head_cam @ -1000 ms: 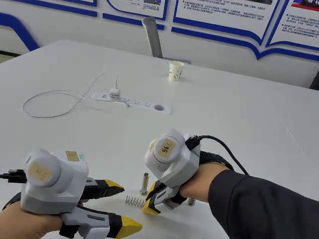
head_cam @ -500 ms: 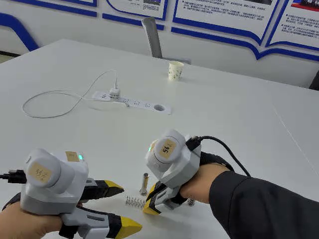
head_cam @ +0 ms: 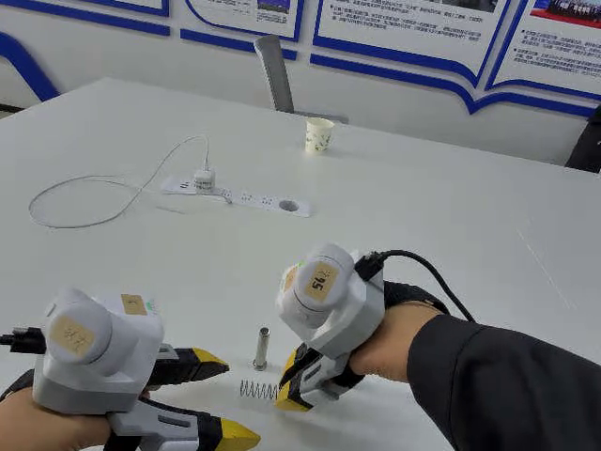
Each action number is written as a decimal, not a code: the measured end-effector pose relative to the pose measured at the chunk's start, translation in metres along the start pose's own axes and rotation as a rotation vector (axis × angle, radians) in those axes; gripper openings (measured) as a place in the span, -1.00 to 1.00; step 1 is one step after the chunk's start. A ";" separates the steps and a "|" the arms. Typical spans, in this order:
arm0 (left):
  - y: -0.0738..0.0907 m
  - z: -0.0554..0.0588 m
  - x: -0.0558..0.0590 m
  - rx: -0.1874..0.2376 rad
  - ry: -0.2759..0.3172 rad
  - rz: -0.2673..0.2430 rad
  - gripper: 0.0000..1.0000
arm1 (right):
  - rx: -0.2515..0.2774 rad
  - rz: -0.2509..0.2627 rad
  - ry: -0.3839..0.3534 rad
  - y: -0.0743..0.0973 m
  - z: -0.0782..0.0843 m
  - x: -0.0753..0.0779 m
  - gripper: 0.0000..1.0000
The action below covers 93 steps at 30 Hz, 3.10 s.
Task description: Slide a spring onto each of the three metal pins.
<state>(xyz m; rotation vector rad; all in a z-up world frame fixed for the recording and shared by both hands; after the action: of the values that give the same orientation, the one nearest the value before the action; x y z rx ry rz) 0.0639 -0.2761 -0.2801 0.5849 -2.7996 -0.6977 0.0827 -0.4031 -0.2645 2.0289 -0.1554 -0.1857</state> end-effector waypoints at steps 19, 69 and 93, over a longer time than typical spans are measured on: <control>-0.001 -0.006 0.009 0.035 -0.070 0.063 -0.35 | -0.009 -0.021 0.080 0.019 -0.004 -0.019 -0.78; -0.001 -0.014 0.019 0.077 -0.142 0.111 -0.77 | 0.007 -0.010 0.211 0.049 -0.024 -0.040 -0.77; -0.001 -0.016 0.020 0.080 -0.151 0.116 -0.78 | 0.042 0.009 0.261 0.056 -0.047 -0.047 -0.77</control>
<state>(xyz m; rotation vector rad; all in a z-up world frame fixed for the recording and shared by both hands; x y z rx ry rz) 0.0507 -0.2916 -0.2644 0.3937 -2.9847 -0.6337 0.0443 -0.3778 -0.1908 2.0732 -0.0046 0.0898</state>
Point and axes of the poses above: the centre of the closed fingertips' face, and the gripper's own axes: y roughly backward along the fingers, x roughly to its right, z roughly out of its underside, the point moved 8 cm from there along y, roughly backward along the fingers, and after that the axes turned 6 degrees about -z, right-handed, at the moved point
